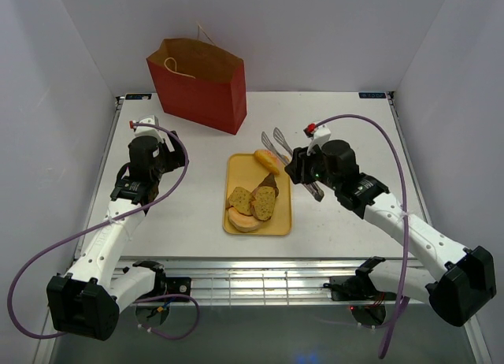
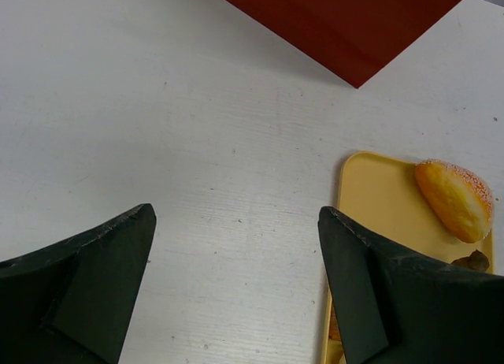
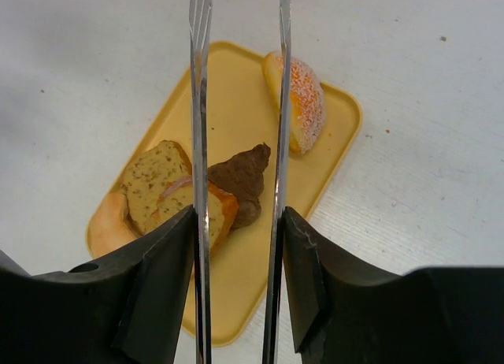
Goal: Place the fake bread into the paper bag
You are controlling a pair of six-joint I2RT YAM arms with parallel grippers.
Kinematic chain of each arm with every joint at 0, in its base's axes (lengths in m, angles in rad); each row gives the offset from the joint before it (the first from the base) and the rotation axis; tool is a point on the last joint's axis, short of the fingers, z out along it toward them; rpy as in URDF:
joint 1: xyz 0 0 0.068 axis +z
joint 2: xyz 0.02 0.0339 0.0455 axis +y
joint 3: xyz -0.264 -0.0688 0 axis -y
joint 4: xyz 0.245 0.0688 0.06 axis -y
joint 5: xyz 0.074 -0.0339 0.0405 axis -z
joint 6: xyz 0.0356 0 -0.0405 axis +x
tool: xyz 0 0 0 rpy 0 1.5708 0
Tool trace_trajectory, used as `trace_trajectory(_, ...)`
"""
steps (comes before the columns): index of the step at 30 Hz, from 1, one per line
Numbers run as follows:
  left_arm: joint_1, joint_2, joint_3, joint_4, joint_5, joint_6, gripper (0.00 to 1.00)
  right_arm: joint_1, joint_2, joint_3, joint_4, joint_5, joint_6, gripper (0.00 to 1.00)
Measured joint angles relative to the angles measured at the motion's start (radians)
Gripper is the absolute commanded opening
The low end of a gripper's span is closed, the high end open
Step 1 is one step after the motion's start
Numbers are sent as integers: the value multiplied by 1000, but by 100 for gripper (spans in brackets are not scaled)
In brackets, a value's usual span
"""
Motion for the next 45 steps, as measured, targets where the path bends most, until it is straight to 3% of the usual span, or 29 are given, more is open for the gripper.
trace_trajectory(9,0,0,0,0,-12,0,97,-14,124,0,-23,6,-31,62)
trace_trajectory(35,0,0,0,-3,-22,4,98,-32,269,10,-30,7,-71,67)
trace_trajectory(41,0,0,0,-3,-21,7,84,-32,295,15,-30,8,-74,67)
trace_trajectory(43,0,0,0,-3,-21,5,69,-33,303,16,-30,8,-75,67)
trace_trajectory(45,0,0,0,-3,-21,5,64,-34,311,16,-30,8,-77,67)
